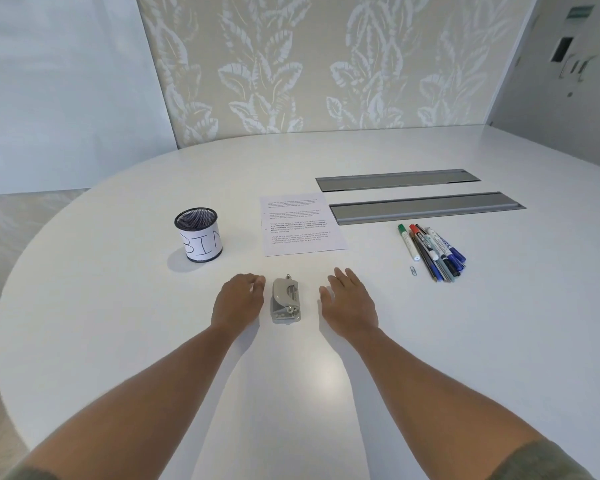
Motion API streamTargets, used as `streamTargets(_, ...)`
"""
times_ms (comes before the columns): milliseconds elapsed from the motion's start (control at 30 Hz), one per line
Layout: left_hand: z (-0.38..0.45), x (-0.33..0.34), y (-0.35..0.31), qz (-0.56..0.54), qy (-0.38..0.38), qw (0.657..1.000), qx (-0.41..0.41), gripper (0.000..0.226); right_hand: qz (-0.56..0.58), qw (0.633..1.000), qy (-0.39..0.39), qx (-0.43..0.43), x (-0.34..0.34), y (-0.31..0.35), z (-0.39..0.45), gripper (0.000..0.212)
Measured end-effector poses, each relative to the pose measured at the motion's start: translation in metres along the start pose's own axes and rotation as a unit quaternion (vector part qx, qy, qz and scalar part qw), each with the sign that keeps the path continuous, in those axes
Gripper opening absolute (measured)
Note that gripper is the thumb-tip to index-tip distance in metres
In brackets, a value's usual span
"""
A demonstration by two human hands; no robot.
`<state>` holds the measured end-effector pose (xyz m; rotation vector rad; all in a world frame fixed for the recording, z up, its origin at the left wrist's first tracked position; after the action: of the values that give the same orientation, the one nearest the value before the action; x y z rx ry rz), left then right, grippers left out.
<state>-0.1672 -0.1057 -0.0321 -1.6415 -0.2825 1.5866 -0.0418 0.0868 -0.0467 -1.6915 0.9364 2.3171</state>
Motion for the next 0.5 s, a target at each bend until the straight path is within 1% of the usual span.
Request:
streamTargets(100, -0.001, -0.004, -0.003, -0.008, -0.016, 1.0, -0.012, 0.035, 0.0, 1.0, 0.013, 0.003, 0.003, 0.001, -0.005, 0.048)
streamTargets(167, -0.002, -0.004, -0.005, -0.014, -0.012, 1.0, -0.02, 0.037, 0.001, 1.0, 0.022, 0.007, 0.005, 0.002, -0.007, 0.049)
streamTargets(233, -0.002, -0.002, -0.008, -0.017, 0.009, 0.999, -0.038, 0.041, -0.003, 1.0, 0.029, 0.007, 0.007, 0.003, -0.009, 0.048)
streamTargets(367, -0.006, 0.004, -0.012, -0.019, 0.059, 0.993, -0.099, 0.051, -0.026, 0.998, 0.049, 0.003, 0.013, 0.002, -0.015, 0.049)
streamTargets(500, -0.003, 0.011, -0.016, -0.041, 0.102, 0.984, -0.143, 0.049, -0.023, 0.998, 0.05, 0.006, 0.013, 0.001, -0.018, 0.051)
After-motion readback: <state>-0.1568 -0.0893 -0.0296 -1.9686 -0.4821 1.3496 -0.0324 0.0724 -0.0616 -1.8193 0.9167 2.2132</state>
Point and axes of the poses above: each hand's wrist, its own z-axis towards the middle knuckle, its own x-axis out of the palm, y = z × x, the point moved 5 cm from there along z, towards the middle knuckle, and after that the axes turned 3 degrees about x, right-handed, at the moved point
